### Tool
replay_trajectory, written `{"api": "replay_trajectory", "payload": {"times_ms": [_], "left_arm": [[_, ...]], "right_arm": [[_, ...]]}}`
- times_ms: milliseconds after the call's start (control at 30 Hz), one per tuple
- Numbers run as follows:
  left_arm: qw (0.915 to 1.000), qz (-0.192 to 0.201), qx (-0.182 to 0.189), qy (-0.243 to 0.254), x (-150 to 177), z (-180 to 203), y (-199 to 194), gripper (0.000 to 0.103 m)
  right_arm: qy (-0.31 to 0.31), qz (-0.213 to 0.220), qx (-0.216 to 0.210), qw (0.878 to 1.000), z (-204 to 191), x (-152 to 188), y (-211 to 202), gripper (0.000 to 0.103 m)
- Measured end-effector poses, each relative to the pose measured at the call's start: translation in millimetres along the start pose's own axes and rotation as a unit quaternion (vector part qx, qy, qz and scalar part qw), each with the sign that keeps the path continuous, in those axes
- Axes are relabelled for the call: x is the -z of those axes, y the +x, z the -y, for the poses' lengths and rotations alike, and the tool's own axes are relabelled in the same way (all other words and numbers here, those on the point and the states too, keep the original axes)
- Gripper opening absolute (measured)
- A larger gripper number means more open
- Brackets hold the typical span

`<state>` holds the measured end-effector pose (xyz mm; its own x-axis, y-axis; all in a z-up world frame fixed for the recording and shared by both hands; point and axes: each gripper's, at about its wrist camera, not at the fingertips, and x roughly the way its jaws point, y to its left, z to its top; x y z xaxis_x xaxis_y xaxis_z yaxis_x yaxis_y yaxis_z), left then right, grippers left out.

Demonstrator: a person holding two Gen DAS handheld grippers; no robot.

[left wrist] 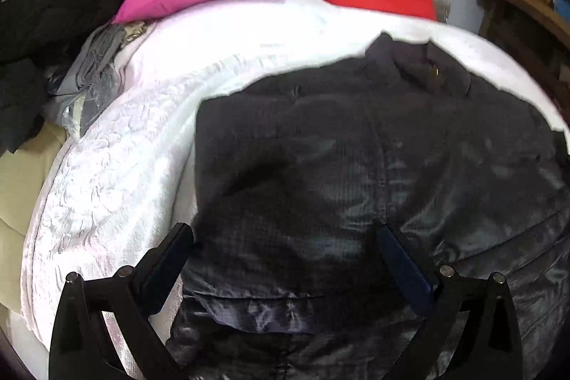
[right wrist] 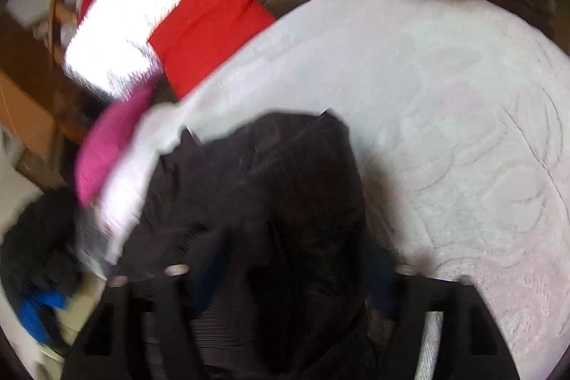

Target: Fold large clothes

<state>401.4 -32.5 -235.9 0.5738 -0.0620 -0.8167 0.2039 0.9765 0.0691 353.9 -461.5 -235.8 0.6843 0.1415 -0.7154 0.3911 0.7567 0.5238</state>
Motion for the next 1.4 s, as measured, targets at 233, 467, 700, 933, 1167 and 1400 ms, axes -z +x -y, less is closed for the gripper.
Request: {"api": "replay_trajectory", "payload": {"times_ms": [233, 467, 700, 933, 1167, 1400], "left_arm": [[0.9999, 0.013, -0.003, 0.009, 1, 5, -7, 0.103], [0.9999, -0.003, -0.004, 0.016, 3, 6, 0, 0.103], [0.9997, 0.025, 0.004, 0.005, 5, -4, -19, 0.103], [0.9987, 0.049, -0.001, -0.012, 5, -16, -33, 0.103], [0.9992, -0.005, -0.027, -0.030, 9, -31, -5, 0.103], [0.9993, -0.016, -0.022, -0.027, 8, -29, 0, 0.103]], "right_arm": [[-0.089, 0.067, 0.048, 0.993, -42, 3, -28, 0.031], [-0.077, 0.022, 0.085, 0.993, -34, 4, 3, 0.034], [-0.055, 0.024, 0.062, 0.996, -28, 4, -31, 0.065], [-0.104, 0.068, 0.019, 0.992, -54, 21, -74, 0.065], [-0.204, 0.029, 0.008, 0.979, -110, 59, -46, 0.057], [-0.236, -0.035, 0.056, 0.969, -117, 82, -8, 0.057]]}}
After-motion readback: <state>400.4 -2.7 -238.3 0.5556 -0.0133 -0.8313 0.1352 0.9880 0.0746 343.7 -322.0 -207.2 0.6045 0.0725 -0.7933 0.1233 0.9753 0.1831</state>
